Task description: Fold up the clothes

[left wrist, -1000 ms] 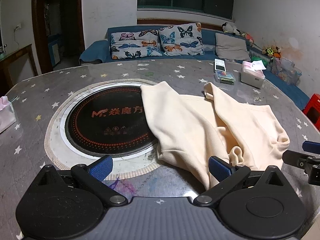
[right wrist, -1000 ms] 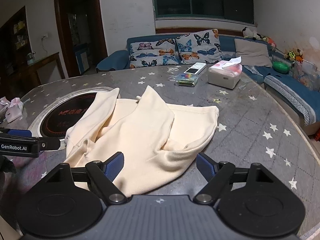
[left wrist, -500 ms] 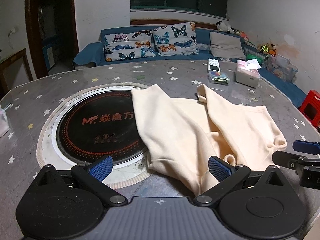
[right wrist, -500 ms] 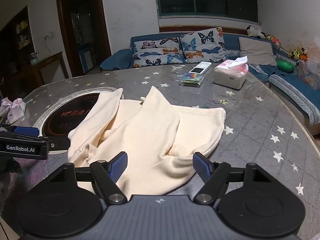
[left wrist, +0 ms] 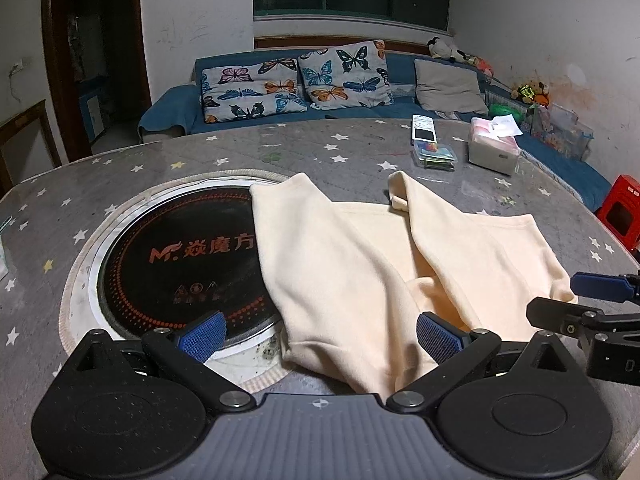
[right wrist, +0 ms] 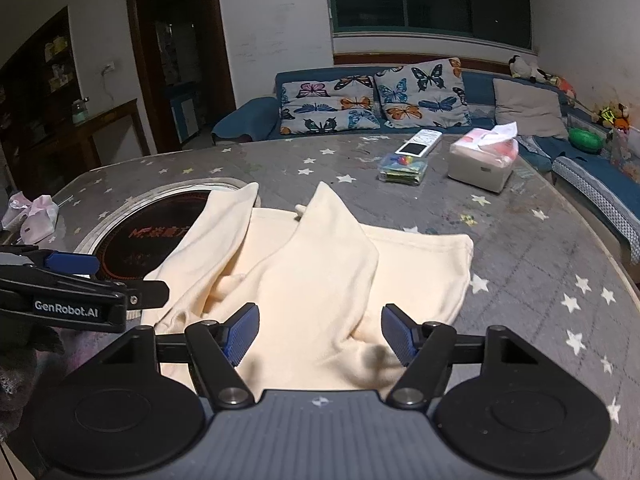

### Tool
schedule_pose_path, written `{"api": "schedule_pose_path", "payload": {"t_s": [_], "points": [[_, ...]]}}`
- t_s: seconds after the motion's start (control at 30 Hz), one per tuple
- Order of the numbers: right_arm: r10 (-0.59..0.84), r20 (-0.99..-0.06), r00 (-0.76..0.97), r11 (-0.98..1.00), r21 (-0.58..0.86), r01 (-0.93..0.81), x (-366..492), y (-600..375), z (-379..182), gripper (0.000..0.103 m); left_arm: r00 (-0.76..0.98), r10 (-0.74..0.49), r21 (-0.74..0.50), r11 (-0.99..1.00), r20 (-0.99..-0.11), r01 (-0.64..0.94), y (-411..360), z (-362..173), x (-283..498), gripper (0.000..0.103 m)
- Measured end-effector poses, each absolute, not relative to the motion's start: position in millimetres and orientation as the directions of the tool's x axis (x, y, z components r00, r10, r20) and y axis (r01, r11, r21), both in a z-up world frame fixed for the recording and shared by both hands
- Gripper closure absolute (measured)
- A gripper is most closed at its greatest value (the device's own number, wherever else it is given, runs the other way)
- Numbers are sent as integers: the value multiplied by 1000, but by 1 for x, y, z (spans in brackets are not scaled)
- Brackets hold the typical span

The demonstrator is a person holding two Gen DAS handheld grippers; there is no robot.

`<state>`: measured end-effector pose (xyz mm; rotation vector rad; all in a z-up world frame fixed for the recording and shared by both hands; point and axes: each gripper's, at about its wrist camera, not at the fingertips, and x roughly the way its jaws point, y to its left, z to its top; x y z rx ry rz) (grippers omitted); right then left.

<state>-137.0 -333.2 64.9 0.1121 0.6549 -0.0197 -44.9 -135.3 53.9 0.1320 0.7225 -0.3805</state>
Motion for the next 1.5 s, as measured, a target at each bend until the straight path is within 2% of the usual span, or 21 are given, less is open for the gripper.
{"api": "schedule_pose_path", "payload": {"t_s": [0.17, 0.27, 0.43, 0.6, 0.97, 1.3, 1.4, 1.5], "points": [[24, -610, 792, 994, 99, 46, -124, -334, 67, 36, 688, -291, -4, 923, -665, 386, -140, 54, -36, 1], [28, -612, 790, 993, 107, 47, -115, -338, 69, 41, 692, -285, -3, 926, -663, 378, -142, 56, -26, 2], [44, -613, 789, 993, 115, 33, -94, -341, 74, 46, 694, -278, -4, 930, -664, 369, -144, 58, -6, 15], [59, -630, 775, 992, 121, 23, -64, -344, 72, 51, 687, -266, -2, 933, -676, 360, -145, 57, 13, 23], [49, -672, 738, 990, 132, 54, 3, -354, 48, 53, 661, -267, -21, 934, -701, 356, -157, 50, 58, 21], [69, -689, 722, 987, 154, 53, 25, -363, 29, 62, 639, -268, -24, 931, -721, 363, -180, 35, 96, 21], [83, -681, 727, 986, 160, 37, 26, -363, 29, 72, 634, -261, -12, 930, -728, 368, -187, 29, 103, 21], [99, -673, 733, 985, 168, 22, 26, -364, 29, 88, 623, -252, -13, 932, -741, 362, -189, 22, 107, 21]]}}
